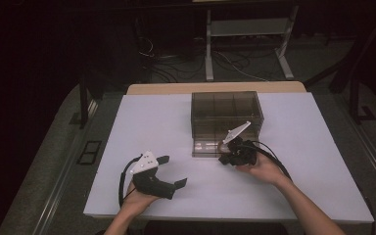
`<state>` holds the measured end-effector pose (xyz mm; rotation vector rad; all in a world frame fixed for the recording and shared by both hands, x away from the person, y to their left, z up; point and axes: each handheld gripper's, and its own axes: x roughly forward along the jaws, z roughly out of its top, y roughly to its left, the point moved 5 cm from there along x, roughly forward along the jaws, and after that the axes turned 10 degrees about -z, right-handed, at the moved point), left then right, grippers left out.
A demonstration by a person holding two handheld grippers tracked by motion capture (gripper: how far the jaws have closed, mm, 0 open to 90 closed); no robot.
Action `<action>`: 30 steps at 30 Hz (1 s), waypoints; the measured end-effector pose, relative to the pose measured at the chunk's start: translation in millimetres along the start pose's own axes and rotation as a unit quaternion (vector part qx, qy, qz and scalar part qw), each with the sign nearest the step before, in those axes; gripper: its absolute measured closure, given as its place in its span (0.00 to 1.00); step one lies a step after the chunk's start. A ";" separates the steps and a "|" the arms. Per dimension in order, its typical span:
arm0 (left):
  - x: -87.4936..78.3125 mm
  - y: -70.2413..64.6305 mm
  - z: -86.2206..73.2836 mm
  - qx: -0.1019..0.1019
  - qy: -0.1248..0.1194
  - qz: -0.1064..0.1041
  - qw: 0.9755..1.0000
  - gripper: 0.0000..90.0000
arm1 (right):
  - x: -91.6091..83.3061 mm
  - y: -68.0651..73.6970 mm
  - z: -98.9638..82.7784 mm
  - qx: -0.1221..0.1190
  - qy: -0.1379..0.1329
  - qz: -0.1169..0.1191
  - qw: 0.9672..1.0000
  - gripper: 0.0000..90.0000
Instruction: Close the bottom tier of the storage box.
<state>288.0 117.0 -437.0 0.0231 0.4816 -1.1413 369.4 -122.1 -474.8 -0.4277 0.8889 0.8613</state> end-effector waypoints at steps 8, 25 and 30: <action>0.6 -0.1 -0.1 -0.001 -0.001 -0.001 1.000 0.00 | 0.3 -0.9 0.3 -0.004 -0.002 -0.006 1.000 0.99; 0.8 -0.2 -0.1 -0.001 -0.001 -0.001 1.000 0.00 | 1.0 -2.4 1.0 -0.009 -0.002 -0.016 1.000 0.99; 1.0 -0.5 -0.2 -0.001 0.000 -0.001 1.000 0.00 | 1.7 -3.7 1.4 -0.009 -0.004 -0.019 1.000 0.99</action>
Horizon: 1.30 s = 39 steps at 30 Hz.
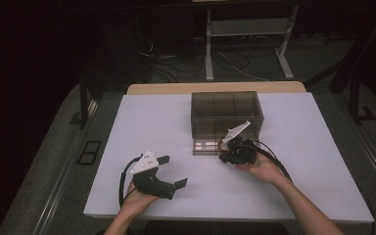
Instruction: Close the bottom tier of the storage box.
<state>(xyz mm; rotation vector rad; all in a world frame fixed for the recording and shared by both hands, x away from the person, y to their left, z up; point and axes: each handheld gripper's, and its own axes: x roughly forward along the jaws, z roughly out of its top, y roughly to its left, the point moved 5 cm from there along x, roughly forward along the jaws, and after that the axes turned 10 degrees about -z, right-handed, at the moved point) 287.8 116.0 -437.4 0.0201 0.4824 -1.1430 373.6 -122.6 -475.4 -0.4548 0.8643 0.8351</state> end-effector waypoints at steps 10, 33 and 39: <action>-0.5 0.1 0.1 0.000 0.000 0.000 1.000 0.00 | 1.3 -2.4 1.2 0.003 -0.002 -0.004 1.000 0.99; -0.2 0.3 0.0 -0.001 -0.001 0.000 1.000 0.00 | 3.2 -11.5 4.1 0.022 -0.008 -0.008 1.000 0.99; -0.8 1.1 0.0 -0.002 -0.001 0.001 1.000 0.00 | 4.4 -15.5 4.6 0.026 -0.010 -0.011 1.000 0.99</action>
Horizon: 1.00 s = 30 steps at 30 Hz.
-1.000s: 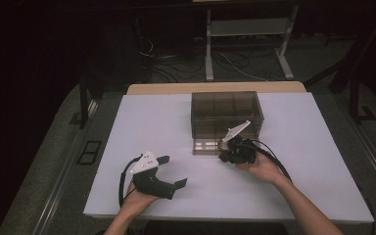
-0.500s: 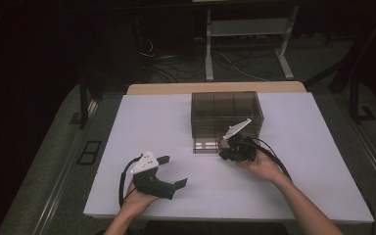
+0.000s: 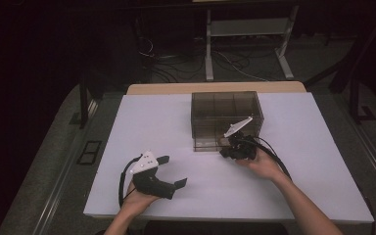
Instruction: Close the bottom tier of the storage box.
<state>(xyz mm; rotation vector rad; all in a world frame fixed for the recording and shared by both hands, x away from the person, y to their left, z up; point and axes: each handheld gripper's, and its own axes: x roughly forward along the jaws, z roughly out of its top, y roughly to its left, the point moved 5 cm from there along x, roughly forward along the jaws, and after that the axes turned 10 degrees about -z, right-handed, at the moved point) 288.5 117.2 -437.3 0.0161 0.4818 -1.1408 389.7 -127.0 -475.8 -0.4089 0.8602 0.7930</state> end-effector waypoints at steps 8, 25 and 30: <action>0.1 -0.1 0.0 0.001 0.001 0.000 1.000 0.00 | 1.6 -5.5 0.2 0.015 -0.004 0.003 1.000 0.99; 0.6 0.1 0.0 0.001 0.001 0.001 1.000 0.00 | 4.1 -16.8 -2.0 0.030 -0.006 -0.009 0.999 0.99; 0.8 -0.1 0.1 0.000 0.001 0.000 1.000 0.00 | 4.8 -19.0 -2.0 0.033 -0.008 -0.011 0.999 0.99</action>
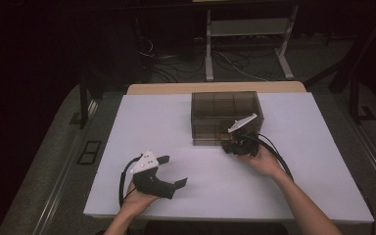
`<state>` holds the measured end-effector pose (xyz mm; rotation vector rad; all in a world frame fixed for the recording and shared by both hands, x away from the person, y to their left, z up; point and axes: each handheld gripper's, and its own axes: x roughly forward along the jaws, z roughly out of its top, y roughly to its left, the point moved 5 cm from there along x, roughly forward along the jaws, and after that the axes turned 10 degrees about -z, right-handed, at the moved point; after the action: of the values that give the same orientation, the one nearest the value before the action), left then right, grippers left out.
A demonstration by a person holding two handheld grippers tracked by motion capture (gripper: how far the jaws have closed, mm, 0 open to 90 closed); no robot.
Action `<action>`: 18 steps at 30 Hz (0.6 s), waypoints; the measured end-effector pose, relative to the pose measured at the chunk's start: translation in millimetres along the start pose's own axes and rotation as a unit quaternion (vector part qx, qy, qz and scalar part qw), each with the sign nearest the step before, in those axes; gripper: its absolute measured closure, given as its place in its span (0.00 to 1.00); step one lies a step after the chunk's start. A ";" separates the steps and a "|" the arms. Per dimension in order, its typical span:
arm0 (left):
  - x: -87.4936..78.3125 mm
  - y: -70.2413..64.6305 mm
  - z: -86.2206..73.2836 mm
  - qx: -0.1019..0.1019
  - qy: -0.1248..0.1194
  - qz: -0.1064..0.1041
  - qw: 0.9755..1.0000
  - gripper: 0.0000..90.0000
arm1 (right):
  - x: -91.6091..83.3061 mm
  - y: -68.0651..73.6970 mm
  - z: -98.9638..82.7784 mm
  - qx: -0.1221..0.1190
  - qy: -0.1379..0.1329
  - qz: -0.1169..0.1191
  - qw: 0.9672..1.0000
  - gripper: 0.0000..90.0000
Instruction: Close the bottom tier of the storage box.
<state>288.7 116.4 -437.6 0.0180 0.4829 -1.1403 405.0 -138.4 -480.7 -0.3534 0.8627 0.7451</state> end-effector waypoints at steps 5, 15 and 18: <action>-0.1 0.0 -0.1 0.000 0.000 0.000 1.000 0.00 | 0.8 -1.4 0.5 0.004 -0.002 -0.001 1.000 0.99; 0.0 0.4 -0.1 0.001 0.002 0.001 1.000 0.00 | 3.0 -4.0 1.1 0.011 -0.006 -0.004 1.000 0.99; 0.0 0.2 -0.1 0.001 0.002 0.000 1.000 0.00 | 3.6 -4.9 1.5 0.013 -0.009 -0.005 1.000 0.99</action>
<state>288.8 116.5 -437.7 0.0220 0.4845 -1.1404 410.9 -139.4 -482.6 -0.3279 0.8522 0.7269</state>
